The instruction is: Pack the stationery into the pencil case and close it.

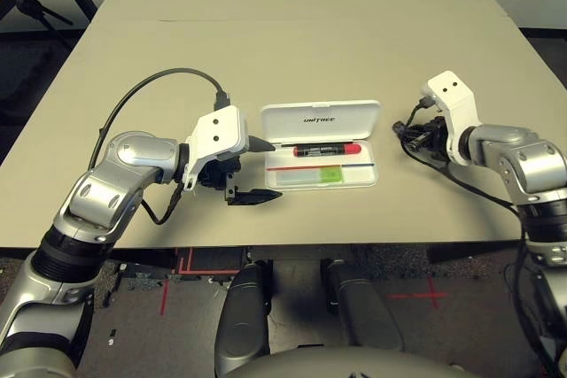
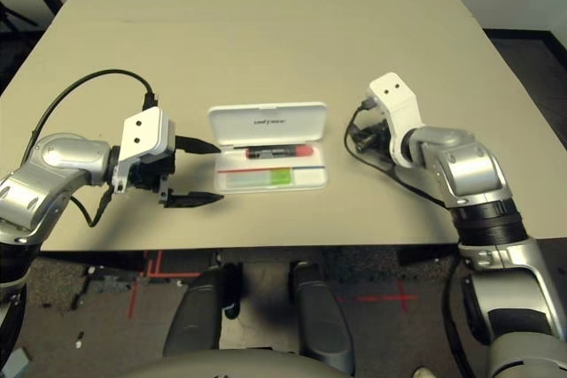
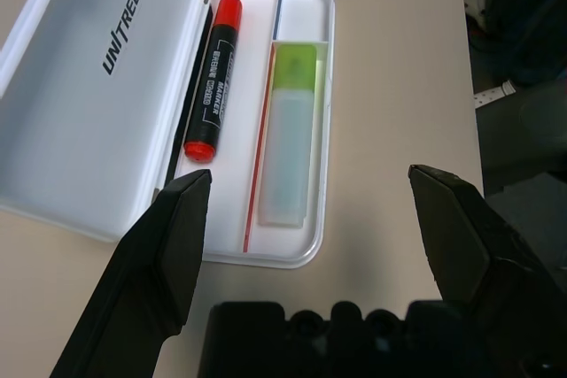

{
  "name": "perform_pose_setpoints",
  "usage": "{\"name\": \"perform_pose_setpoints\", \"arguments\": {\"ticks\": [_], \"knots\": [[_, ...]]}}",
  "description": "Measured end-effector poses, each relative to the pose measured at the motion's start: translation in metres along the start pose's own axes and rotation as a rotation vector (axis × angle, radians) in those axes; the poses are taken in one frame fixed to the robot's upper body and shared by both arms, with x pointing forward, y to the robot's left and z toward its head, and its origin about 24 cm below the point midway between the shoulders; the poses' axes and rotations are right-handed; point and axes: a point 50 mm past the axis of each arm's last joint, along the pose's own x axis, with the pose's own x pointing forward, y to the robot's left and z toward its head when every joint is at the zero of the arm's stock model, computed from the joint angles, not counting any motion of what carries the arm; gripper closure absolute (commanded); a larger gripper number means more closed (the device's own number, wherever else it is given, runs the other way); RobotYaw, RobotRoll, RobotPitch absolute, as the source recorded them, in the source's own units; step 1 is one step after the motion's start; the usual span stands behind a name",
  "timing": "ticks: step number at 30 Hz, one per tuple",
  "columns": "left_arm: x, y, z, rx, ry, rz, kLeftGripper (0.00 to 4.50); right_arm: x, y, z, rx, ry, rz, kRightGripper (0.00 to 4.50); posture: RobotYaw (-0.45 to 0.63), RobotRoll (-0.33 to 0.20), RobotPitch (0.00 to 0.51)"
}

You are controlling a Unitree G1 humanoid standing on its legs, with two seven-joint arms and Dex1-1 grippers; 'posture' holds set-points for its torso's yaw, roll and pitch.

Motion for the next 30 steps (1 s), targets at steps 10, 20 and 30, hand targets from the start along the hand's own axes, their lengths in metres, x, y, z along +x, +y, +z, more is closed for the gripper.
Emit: {"name": "perform_pose_setpoints", "arguments": {"ticks": [10,20,30], "knots": [[0.001,0.001,0.002,0.01,0.001,-0.014,0.0,-0.014,0.016,0.013,-0.189,-0.075,0.425,4.19,-0.06,0.0,0.218],[0.004,0.003,-0.002,0.001,0.008,-0.021,0.0,-0.005,0.032,0.033,-0.368,-0.125,0.654,4.19,-0.06,0.0,0.214],[0.005,0.002,-0.002,0.003,0.006,-0.021,0.0,0.015,0.047,0.033,-0.452,-0.119,0.755,4.19,-0.02,0.0,0.213]]}}
